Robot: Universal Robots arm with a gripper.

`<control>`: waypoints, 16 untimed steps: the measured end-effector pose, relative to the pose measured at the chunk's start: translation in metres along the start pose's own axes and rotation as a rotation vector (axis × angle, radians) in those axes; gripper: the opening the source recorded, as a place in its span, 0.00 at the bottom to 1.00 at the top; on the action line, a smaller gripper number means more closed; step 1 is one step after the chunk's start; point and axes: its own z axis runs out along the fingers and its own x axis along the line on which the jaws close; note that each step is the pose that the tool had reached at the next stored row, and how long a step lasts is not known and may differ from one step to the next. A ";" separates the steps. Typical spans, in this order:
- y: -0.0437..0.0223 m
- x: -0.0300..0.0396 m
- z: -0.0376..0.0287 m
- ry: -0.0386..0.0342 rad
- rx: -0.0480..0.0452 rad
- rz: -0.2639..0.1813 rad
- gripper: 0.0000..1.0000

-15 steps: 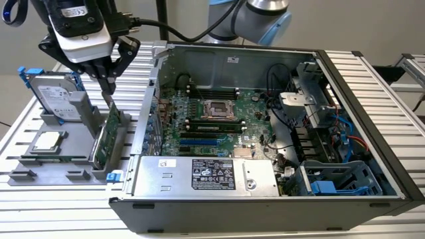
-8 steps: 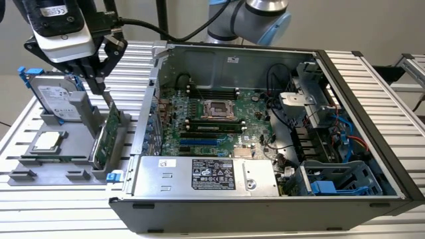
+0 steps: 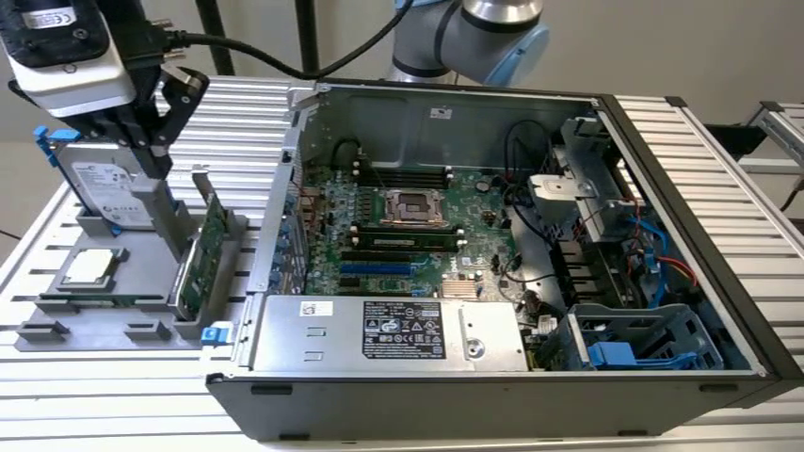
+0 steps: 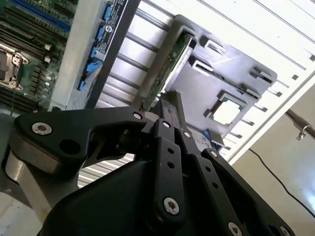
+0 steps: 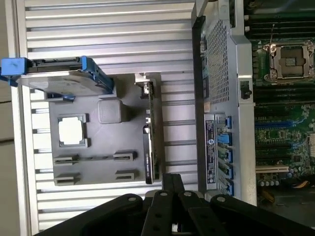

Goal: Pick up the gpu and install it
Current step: 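Reach for the gpu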

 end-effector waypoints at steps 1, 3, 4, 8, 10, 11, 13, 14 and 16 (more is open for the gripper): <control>-0.0002 0.0032 0.0000 0.0000 0.0000 0.000 0.00; -0.0007 0.0101 -0.0001 0.0000 0.0000 0.000 0.00; -0.0009 0.0134 -0.0001 0.0000 0.0000 0.000 0.00; -0.0009 0.0261 -0.0002 0.0000 0.0001 0.000 0.00; 0.0007 0.0312 -0.0002 0.0000 0.0000 0.000 0.00; 0.0017 0.0336 -0.0002 -0.0001 0.0000 0.000 0.00; 0.0045 0.0379 0.0000 -0.0001 0.0000 0.000 0.00; 0.0063 0.0393 0.0001 -0.0001 0.0000 0.000 0.00; 0.0100 0.0400 0.0002 -0.0001 0.0000 0.000 0.00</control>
